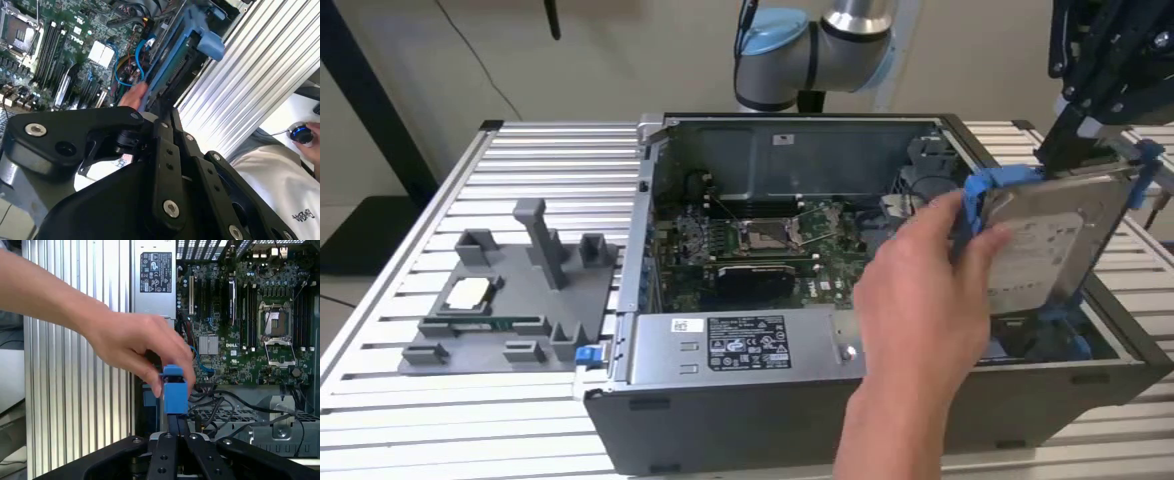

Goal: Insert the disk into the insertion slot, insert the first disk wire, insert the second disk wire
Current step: 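Insert the second disk wire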

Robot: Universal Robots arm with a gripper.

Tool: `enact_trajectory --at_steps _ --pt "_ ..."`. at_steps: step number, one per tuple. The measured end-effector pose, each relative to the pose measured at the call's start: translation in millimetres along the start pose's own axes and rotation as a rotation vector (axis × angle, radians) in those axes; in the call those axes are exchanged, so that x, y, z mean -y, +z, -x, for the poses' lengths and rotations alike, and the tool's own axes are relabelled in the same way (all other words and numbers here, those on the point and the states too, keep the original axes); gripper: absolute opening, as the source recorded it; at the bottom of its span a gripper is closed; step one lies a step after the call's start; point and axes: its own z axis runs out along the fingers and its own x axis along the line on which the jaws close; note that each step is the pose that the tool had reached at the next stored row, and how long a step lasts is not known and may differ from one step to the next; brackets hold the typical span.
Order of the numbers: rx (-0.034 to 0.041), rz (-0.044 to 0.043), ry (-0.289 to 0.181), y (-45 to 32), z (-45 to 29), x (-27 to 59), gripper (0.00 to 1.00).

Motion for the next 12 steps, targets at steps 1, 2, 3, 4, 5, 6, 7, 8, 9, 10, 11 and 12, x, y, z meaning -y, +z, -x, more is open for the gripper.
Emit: enact_trajectory --at_steps 1,2,3,4,5,6,7,8,9,10,11,12 --pt "0.0000 0.0000 0.000 0.0 0.0 0.0 0.24" --pt "0.0000 0.0000 0.000 0.0 0.0 0.0 0.24" --pt "-0.0001 0.0000 0.000 0.0 0.0 0.0 0.30" --pt "-0.0001 0.0000 0.000 0.0 0.0 0.0 0.30" --pt "0.0000 0.0001 0.000 0.0 0.0 0.0 0.36" --pt "0.0000 0.0001 0.000 0.0 0.0 0.0 0.42" --pt "0.0000 0.0001 0.000 0.0 0.0 0.0 0.42" --pt "0.0000 0.0000 0.000 0.0 0.0 0.0 0.42" --pt "0.0002 0.0000 0.000 0.0 0.0 0.0 0.49" --pt "-0.0004 0.0001 0.000 -0.1 0.0 0.0 0.49" --pt "0.0000 0.0000 0.000 0.0 0.0 0.0 0.49" --pt "0.0000 0.0000 0.000 0.0 0.0 0.0 0.49"
